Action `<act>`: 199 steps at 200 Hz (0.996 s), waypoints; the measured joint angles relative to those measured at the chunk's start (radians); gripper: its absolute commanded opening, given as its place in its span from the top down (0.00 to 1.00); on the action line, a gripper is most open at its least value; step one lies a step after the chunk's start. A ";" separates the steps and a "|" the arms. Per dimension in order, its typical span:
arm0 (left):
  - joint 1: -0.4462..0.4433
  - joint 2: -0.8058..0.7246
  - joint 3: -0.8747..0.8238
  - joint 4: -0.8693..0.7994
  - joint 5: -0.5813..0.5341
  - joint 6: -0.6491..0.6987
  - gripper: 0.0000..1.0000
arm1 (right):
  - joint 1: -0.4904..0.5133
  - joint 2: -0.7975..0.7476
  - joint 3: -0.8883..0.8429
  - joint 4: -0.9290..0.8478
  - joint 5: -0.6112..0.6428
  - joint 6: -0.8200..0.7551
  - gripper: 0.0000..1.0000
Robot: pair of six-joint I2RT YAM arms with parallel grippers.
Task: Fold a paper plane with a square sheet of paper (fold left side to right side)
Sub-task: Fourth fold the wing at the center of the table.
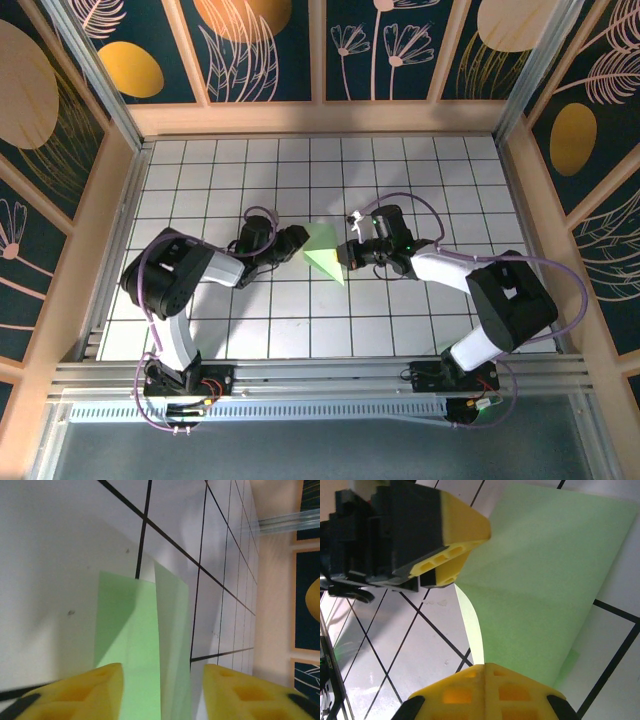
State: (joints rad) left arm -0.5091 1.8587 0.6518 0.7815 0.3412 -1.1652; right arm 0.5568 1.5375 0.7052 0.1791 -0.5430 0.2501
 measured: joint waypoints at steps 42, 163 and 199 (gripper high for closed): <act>0.010 0.022 0.057 -0.019 0.014 0.039 0.90 | -0.008 -0.004 -0.014 0.005 -0.002 0.003 1.00; 0.014 0.021 0.072 -0.053 0.022 0.074 1.00 | -0.050 -0.061 -0.012 -0.050 0.058 -0.008 0.51; 0.014 0.019 0.072 -0.053 0.030 0.073 1.00 | -0.058 -0.124 0.016 -0.138 0.151 -0.019 0.42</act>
State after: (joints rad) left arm -0.4953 1.8782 0.7235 0.7280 0.3714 -1.0920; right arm 0.4988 1.4136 0.7208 0.0406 -0.3923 0.2314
